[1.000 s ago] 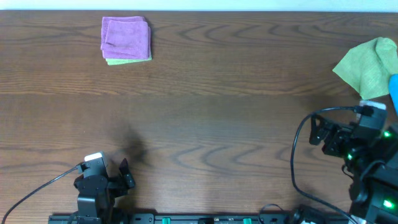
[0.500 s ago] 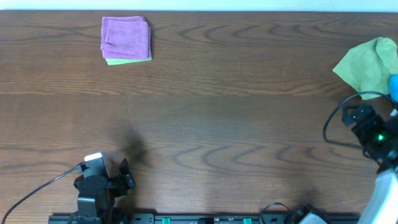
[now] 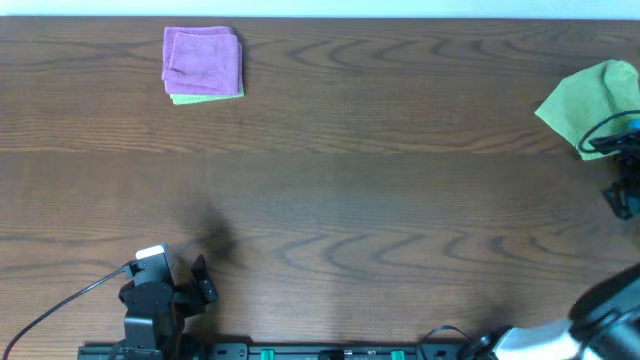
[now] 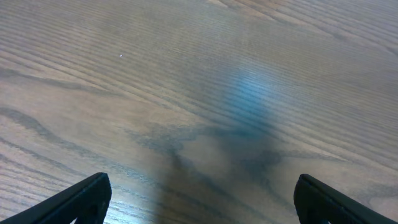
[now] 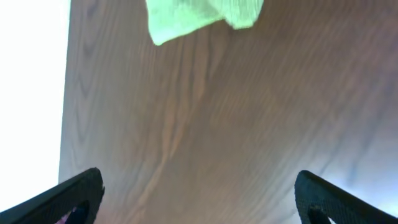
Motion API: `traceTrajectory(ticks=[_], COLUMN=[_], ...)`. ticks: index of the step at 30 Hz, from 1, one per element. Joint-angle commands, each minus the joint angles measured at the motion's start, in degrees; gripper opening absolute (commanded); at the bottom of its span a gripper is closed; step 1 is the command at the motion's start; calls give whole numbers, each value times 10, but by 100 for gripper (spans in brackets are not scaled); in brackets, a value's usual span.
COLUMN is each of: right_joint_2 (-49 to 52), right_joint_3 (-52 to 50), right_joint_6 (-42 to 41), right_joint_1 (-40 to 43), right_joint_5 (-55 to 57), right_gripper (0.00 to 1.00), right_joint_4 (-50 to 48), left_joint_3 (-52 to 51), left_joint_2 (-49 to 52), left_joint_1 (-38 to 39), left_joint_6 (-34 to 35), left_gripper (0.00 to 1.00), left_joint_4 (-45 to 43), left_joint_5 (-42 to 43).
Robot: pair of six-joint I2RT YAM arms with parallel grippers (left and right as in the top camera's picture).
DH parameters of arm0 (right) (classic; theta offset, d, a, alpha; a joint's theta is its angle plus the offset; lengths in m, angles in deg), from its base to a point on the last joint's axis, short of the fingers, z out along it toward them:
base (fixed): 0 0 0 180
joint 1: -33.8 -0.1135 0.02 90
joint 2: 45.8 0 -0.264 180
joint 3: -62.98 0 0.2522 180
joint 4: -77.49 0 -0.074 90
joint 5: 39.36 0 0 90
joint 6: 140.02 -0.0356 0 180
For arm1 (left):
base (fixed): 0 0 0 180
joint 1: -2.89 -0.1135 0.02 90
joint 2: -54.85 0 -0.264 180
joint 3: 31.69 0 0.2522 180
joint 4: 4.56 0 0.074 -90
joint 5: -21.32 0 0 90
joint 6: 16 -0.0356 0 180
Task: Fold the cloth
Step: 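Reach the right gripper toward the light-green cloth at the right edge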
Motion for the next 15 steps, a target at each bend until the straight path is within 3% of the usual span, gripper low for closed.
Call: traceTrajectory(ticks=[1, 8, 12, 15], right_joint_2=[50, 153, 190, 209], right_joint_3=[61, 191, 231, 245], right_joint_6=[99, 343, 398, 410], right_joint_1=[5, 4, 4, 2], right_joint_5=[-12, 143, 222, 217], right_gripper=[99, 99, 99, 99], right_joint_4=[30, 138, 137, 100], left_joint_3=[-7, -7, -7, -7], left_joint_2=[-5, -5, -5, -5], left_joint_1=[-2, -2, -2, -2], left_joint_6=[-12, -13, -13, -12], left_gripper=[95, 95, 95, 95], left_joint_4=[32, 32, 32, 32], left_joint_5=[0, 0, 0, 0])
